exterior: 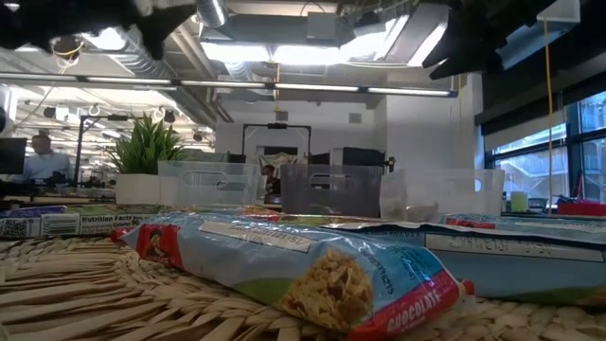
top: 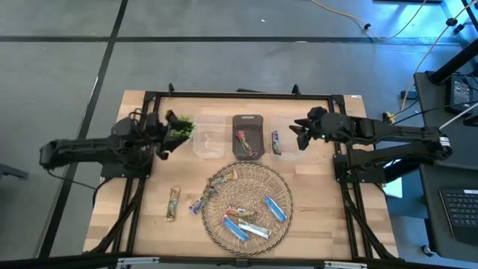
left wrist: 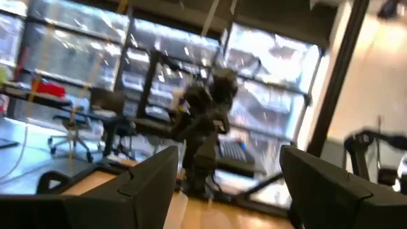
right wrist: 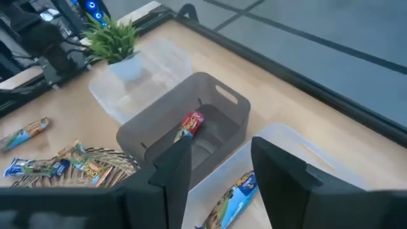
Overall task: Pick and place Granola Bars by type
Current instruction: Put the orange granola bar into the left transparent bin
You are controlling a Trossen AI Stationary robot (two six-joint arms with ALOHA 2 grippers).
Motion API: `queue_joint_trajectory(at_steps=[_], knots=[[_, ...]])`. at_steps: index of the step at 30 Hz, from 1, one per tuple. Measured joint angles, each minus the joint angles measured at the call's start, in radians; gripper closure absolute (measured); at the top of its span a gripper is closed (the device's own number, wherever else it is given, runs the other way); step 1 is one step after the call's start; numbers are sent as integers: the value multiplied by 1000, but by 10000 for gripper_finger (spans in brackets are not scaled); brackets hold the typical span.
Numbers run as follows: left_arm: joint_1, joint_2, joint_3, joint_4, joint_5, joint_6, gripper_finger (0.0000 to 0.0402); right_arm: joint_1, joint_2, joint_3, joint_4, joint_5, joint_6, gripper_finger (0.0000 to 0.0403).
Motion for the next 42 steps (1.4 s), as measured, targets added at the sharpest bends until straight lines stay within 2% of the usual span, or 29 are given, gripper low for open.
queue_joint_trajectory(at_steps=[4, 7, 13, 18, 24, 31, 38, 42], knots=[[-67, 205, 151, -56, 24, 83, 135, -7, -2, 0, -5, -45, -34, 237], [-122, 325, 294, -244, 10, 129, 138, -7, -2, 0, -14, -92, -56, 237], [-253, 548, 545, -716, -197, 131, 145, -7, -2, 0, -82, -134, -79, 237], [-354, 724, 669, -888, -295, 57, 151, -7, -2, 0, -130, -134, -120, 237], [-413, 894, 708, -929, -386, -41, 160, -7, -2, 0, -139, -134, -173, 237], [-426, 1051, 709, -938, -393, -180, 170, -7, -2, 0, -138, -134, -207, 237], [-425, 1164, 710, -937, -392, -228, 180, -7, -2, 0, -140, -134, -210, 237], [-425, 1202, 710, -939, -358, -254, 183, -7, -2, 0, -145, -134, -210, 237]])
